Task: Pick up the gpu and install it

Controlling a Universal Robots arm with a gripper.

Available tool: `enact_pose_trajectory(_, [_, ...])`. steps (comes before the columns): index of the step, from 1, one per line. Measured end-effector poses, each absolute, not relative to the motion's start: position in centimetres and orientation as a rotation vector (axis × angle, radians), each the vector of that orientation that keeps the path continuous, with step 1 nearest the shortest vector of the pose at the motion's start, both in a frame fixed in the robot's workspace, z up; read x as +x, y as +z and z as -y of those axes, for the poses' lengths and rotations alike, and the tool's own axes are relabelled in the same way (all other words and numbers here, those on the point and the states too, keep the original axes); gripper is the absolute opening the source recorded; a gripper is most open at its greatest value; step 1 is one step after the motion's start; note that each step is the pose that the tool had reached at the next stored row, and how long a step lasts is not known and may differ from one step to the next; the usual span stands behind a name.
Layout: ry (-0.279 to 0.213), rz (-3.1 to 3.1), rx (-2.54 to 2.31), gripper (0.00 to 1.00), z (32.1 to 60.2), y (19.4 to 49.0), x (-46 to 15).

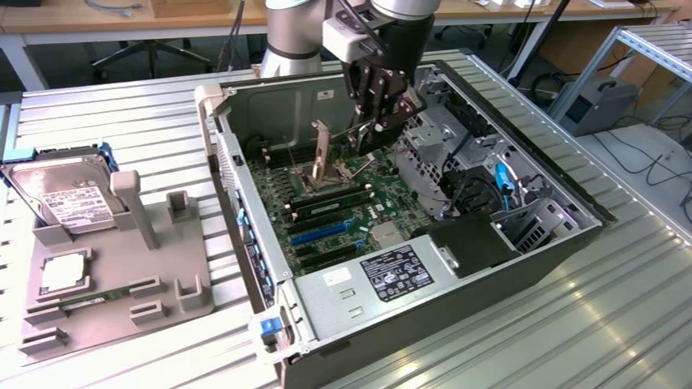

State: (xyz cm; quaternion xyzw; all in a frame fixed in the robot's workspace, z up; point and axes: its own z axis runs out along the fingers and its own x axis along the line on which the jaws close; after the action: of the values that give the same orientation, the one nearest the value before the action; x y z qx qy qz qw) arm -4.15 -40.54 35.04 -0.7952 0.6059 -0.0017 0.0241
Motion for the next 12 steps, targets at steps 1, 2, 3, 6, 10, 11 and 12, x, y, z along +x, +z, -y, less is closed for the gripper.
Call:
enact_pose_trajectory(1, [-0.005,-1.869,-2.465,0.27,40.54,35.03,-4.16])
enact_pose_trajectory(2, [-0.005,-1.864,-2.469,0.27,40.54,35.03,-4.16])
enact_pose_trajectory(3, [-0.005,-1.858,-2.474,0.27,40.54,35.02,-4.15])
enact_pose_trajectory(6, [-0.004,-1.839,-2.487,0.27,40.54,35.01,-4.16])
enact_pose_trajectory(10, [-0.004,-1.817,-2.504,0.27,40.54,35.00,-4.16])
enact_pose_trajectory(11, [-0.004,-1.811,-2.508,0.27,40.54,34.99,-4.15])
enact_pose_trajectory(12, [-0.003,-1.805,-2.512,0.27,40.54,34.99,-4.15])
